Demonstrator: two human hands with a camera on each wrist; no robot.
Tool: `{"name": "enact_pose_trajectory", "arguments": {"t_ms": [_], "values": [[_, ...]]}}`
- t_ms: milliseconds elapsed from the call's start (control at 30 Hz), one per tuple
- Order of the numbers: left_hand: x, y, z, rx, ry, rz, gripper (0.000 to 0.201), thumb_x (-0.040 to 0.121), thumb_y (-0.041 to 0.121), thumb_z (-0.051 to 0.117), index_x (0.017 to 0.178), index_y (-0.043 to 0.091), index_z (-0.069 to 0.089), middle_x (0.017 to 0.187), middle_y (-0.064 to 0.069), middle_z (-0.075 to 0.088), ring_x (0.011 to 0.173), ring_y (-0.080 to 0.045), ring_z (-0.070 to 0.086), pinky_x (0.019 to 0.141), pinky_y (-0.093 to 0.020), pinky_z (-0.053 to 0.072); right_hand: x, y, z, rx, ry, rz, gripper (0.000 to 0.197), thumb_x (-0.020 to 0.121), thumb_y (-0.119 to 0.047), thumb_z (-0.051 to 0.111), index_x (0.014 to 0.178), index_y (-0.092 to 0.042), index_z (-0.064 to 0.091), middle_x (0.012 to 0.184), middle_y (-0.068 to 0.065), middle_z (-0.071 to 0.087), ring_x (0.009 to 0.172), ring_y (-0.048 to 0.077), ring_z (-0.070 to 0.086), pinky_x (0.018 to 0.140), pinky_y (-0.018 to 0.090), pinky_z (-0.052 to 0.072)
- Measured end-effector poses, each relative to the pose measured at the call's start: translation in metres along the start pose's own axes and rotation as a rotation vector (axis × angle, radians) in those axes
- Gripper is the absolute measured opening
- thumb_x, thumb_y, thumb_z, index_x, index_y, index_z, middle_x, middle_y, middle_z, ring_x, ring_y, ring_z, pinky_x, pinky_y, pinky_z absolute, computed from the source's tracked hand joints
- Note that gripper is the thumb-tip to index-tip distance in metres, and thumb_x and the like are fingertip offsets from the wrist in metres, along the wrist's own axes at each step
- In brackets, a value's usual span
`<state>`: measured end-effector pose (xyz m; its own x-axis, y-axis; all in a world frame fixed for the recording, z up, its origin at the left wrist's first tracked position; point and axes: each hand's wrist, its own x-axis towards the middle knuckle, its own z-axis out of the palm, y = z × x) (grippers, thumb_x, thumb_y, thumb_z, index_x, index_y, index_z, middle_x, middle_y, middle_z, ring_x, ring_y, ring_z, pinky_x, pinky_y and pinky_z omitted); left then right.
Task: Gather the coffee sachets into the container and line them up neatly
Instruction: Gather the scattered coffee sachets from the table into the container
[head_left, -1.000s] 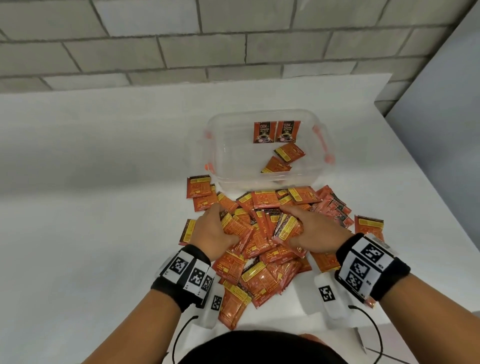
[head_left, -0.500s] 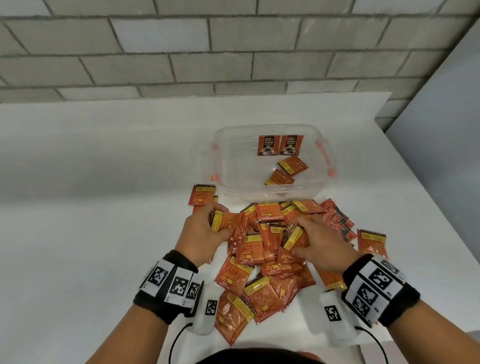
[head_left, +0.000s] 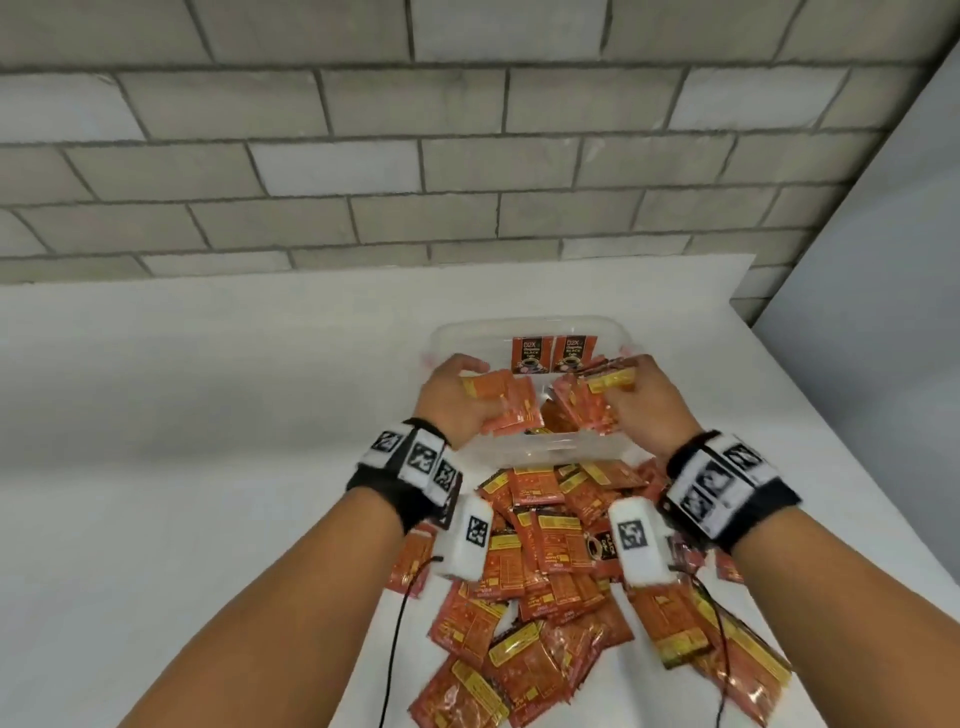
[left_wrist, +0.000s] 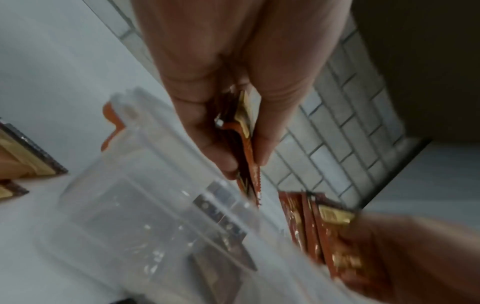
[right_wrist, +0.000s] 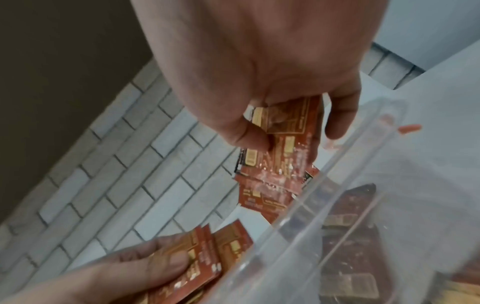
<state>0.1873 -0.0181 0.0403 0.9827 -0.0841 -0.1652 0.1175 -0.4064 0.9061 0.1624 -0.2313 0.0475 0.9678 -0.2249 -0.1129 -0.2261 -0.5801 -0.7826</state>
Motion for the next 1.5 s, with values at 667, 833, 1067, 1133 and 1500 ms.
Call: {"name": "enact_pose_trajectory", "arguments": {"t_ms": [667,833,1067,1133,1500], "values": [[-0.052,-0.043,-0.051,0.074,0.151,0.032,0.003,0.089,0.028,0.062,0.089,0.025,0.063,0.092,0.006,0.067,0.086,-0.019,0.064,0.072,-0.033,0.05,-0.046,0.043,-0.012,-0.073,0.198,-0.045,0.016,0.09,-0.014,0.056,0.106,-0.018,0.058,0.101,0.001,0.061,0.085,0.019,0.061,0.078,0.032,0.05],[-0.077,-0.102,-0.061,0.359,0.069,-0.387,0.03,0.083,0.04,0.069,0.099,0.018,0.057,0.097,-0.003,0.065,0.081,-0.021,0.062,0.076,-0.035,0.054,-0.05,0.082,0.013,-0.444,-0.086,-0.016,0.032,0.094,-0.031,0.052,0.12,-0.013,0.06,0.114,0.008,0.063,0.102,0.024,0.057,0.087,0.031,0.046],[-0.075,-0.108,-0.028,0.49,0.027,-0.456,0.067,0.077,0.045,0.074,0.127,0.011,0.047,0.119,-0.009,0.061,0.1,-0.022,0.062,0.083,-0.031,0.05,-0.053,0.081,0.035,-0.693,-0.132,-0.101,0.042,0.096,-0.044,0.042,0.126,-0.019,0.057,0.111,0.01,0.058,0.109,0.026,0.048,0.092,0.037,0.043],[-0.076,-0.108,-0.026,0.514,0.028,-0.448,0.066,0.077,0.045,0.074,0.127,0.011,0.047,0.119,-0.009,0.061,0.1,-0.022,0.061,0.08,-0.03,0.047,-0.056,0.081,0.038,-0.752,-0.149,-0.096,0.048,0.094,-0.046,0.044,0.133,-0.019,0.051,0.119,0.013,0.054,0.118,0.029,0.042,0.099,0.038,0.04],[-0.084,-0.122,-0.025,0.599,-0.011,-0.448,0.076,0.067,0.051,0.079,0.13,0.026,0.044,0.121,-0.006,0.058,0.112,-0.026,0.055,0.096,-0.041,0.047,-0.065,0.074,0.04,-0.76,-0.094,-0.057,0.067,0.086,-0.053,0.056,0.141,-0.023,0.033,0.136,0.008,0.046,0.129,0.03,0.034,0.104,0.045,0.03]]}}
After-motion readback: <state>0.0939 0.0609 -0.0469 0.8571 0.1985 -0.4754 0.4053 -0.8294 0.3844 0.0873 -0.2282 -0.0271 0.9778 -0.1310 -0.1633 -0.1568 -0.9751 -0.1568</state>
